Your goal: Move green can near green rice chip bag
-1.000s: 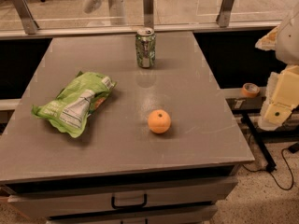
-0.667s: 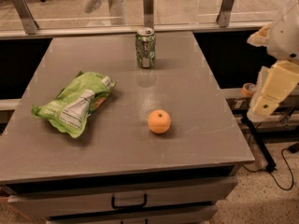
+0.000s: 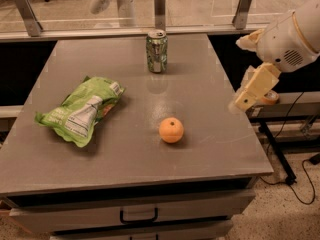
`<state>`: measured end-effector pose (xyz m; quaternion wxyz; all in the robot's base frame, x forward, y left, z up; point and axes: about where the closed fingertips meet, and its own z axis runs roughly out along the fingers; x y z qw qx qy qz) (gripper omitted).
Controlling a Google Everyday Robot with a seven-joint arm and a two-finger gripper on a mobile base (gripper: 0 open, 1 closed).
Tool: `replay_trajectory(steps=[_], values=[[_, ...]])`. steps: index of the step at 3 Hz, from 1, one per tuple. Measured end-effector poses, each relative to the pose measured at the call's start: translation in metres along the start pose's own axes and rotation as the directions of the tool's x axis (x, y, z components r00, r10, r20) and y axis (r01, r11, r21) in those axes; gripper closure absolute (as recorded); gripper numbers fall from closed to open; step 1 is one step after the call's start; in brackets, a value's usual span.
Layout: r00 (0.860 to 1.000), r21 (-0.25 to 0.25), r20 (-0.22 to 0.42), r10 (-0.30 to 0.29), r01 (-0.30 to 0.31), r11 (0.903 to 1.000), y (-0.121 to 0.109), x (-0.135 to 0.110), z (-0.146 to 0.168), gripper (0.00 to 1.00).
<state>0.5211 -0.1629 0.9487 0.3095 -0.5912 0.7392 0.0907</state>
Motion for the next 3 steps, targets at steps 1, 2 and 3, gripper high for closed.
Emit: replay_trajectory(steps=[1,2,3], values=[[0.999,-0.011,0.039,0.012,-0.012,0.9999,0.001,-0.009,0.004,0.00],[0.999,-0.011,0.039,0.012,-0.012,0.9999,0.001,-0.009,0.004,0.00],[0.995,0.017,0.091,0.043,-0.045,0.9988,-0.021,-0.017,0.024,0.00]])
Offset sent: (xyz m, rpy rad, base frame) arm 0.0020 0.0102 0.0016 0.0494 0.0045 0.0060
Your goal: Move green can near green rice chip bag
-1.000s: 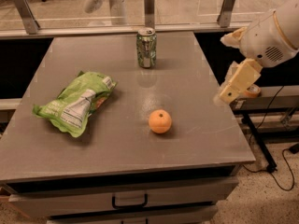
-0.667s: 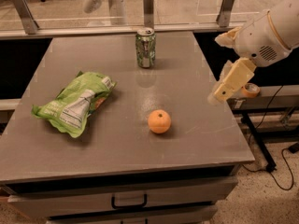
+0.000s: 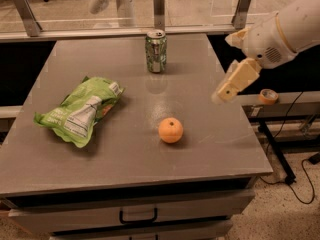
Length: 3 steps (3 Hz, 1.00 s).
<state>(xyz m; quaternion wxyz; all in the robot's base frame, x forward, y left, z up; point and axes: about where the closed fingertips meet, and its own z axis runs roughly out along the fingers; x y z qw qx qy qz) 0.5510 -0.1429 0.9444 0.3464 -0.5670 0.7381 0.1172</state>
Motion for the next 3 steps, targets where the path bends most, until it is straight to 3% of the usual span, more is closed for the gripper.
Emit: replay_trajectory(steps=[1,2,3], values=[[0.992,0.060,0.094,0.085,-0.091,0.9940,-0.041,-0.008,0.034,0.00],[0.966,0.112,0.194,0.173,-0.197,0.9740,-0.080,-0.008,0.064,0.00],[0.938,0.122,0.272,0.217,-0.257,0.9587,-0.111,-0.024,0.099,0.00]])
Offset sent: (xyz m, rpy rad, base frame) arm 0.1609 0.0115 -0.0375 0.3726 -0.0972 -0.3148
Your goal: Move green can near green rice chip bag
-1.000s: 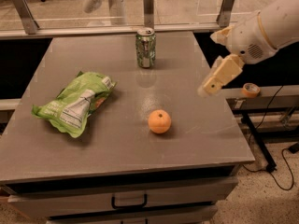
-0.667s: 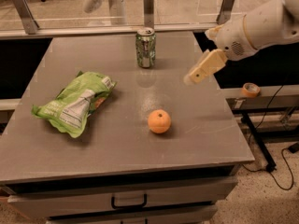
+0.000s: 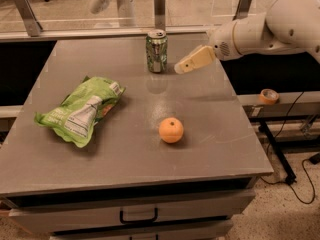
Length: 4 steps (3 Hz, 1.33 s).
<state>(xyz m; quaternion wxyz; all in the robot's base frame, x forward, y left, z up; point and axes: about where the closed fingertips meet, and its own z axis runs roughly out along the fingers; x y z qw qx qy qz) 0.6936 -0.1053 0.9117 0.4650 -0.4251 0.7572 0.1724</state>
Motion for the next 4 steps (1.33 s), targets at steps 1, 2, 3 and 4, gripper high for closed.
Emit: replay_trajectory(steps=[1,2,3,4], values=[[0.998,-0.031,0.070,0.002,0.000,0.9995,-0.005,-0.026,0.045,0.00],[0.997,-0.038,0.075,0.011,-0.009,0.9993,0.000,-0.027,0.054,0.00],[0.994,-0.060,0.111,0.020,-0.013,0.9981,0.008,-0.032,0.073,0.00],[0.990,-0.082,0.141,0.024,-0.013,0.9966,0.014,-0.037,0.092,0.00]])
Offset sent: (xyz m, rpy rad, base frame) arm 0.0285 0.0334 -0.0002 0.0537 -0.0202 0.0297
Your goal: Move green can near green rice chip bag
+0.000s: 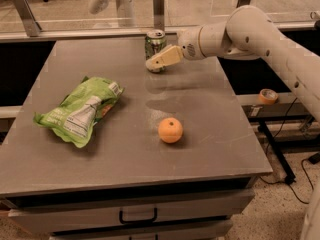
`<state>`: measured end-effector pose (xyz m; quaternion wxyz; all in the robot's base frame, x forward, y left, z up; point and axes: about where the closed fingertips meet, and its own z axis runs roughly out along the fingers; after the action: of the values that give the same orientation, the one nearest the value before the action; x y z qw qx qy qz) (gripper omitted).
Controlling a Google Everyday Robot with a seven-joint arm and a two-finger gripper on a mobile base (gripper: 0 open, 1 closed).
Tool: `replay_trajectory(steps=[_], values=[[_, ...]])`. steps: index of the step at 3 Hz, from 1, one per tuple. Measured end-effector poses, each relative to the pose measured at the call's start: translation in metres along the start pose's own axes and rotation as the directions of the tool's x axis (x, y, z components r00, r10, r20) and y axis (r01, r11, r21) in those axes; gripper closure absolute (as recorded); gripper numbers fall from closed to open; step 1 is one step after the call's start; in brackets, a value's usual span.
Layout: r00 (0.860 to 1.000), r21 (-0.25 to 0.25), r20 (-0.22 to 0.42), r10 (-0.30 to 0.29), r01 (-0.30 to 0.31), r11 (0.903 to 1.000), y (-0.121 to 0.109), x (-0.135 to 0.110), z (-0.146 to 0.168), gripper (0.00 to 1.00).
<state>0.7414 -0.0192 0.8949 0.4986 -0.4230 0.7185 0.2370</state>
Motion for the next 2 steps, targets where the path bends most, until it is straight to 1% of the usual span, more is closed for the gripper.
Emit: replay_trajectory(steps=[1,2], values=[[0.999,-0.043,0.031,-0.009,0.010,0.9990,0.009,-0.005,0.020,0.18],[0.999,-0.078,0.048,-0.020,0.023,0.9967,0.017,-0.008,0.033,0.41]])
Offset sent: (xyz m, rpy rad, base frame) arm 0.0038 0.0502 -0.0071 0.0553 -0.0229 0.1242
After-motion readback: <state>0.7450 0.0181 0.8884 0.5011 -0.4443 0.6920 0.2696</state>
